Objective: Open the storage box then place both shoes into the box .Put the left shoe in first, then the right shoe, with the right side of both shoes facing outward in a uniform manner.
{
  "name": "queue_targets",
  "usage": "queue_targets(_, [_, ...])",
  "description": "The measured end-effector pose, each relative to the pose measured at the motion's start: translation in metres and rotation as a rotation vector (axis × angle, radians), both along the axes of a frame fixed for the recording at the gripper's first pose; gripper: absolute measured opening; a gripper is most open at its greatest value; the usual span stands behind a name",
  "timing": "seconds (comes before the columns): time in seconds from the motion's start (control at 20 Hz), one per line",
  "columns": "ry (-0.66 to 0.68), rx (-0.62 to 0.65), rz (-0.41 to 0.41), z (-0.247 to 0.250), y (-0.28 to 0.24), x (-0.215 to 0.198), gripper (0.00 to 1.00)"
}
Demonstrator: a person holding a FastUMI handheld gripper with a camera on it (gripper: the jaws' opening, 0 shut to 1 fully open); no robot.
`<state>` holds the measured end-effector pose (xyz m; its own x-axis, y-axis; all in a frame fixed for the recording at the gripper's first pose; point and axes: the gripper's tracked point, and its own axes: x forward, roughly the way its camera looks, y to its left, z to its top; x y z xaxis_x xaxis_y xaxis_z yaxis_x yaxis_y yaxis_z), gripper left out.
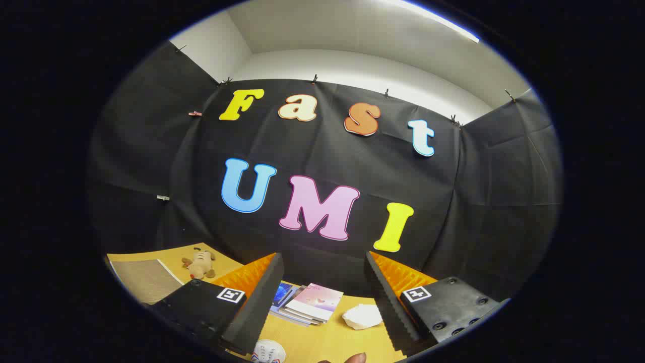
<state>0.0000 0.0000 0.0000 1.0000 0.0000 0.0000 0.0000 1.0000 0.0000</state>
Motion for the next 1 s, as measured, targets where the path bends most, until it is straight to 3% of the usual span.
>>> queue_targets(1.0, [0.031,-0.013,-0.002,-0.010,0.029,0.010,0.97])
